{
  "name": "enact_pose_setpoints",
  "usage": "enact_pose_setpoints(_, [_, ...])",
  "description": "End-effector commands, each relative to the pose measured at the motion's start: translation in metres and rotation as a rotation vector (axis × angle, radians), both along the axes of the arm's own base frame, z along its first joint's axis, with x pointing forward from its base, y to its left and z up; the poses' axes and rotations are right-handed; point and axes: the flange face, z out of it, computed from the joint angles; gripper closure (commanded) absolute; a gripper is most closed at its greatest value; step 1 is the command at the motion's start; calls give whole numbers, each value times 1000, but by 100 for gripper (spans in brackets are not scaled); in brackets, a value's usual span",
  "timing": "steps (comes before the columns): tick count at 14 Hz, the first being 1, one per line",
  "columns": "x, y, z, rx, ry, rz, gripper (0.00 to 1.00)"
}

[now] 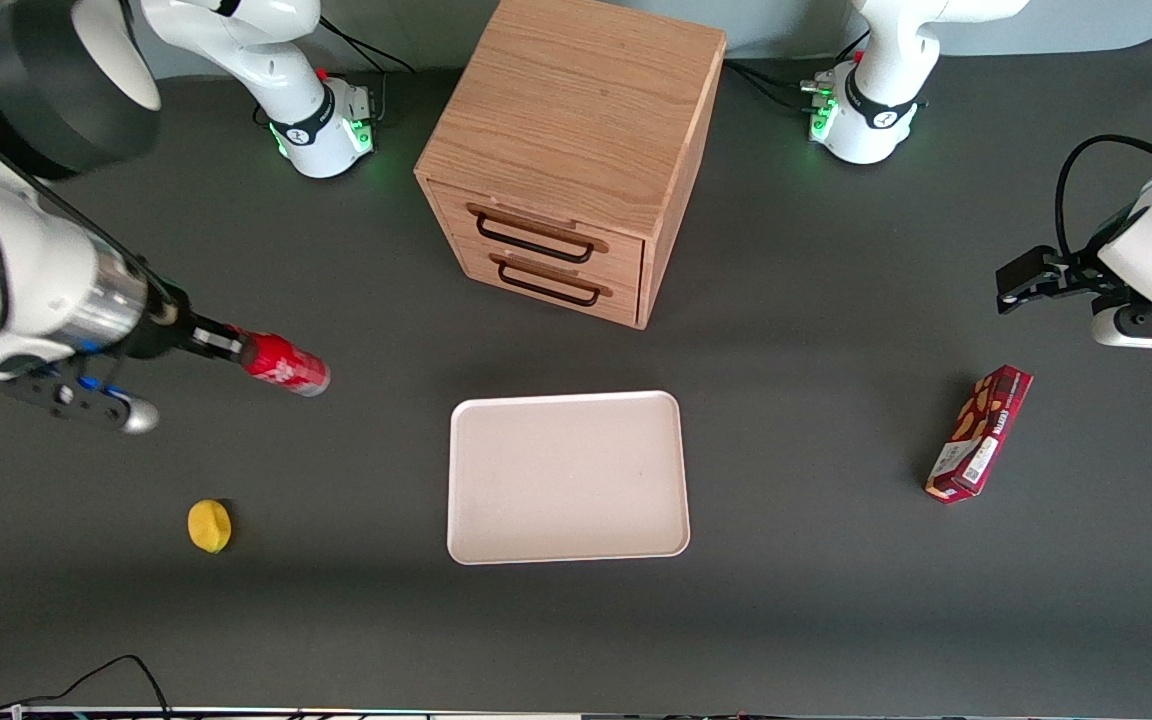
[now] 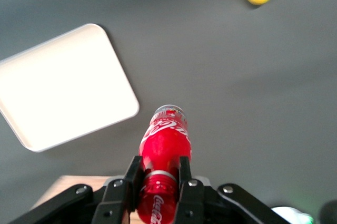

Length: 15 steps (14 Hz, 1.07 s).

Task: Place coke bottle on tray
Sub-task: 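Lift the bottle and carry it over the white tray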

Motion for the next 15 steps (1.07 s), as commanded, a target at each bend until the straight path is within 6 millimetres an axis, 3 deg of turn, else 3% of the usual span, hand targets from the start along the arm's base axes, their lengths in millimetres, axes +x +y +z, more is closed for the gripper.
enact_pose_setpoints(1, [41,36,-36,44,-54,-160,100])
enact_pose_setpoints(5, [75,95,-132,37,-152,-316,100])
enact_pose_setpoints(7, [85,107,-170,38,-179,-347,100])
enact_pose_setpoints(10, [88,128,-210,29,-204,-372,100])
enact_pose_setpoints(12, [88,131,-220,14,-209,-371,100])
enact_pose_setpoints(13, [88,130,-222,16,-205,-372,95])
enact_pose_setpoints(14, [88,129,-222,16,-205,-370,1])
enact_pose_setpoints(15, [88,130,-222,16,-206,-364,0])
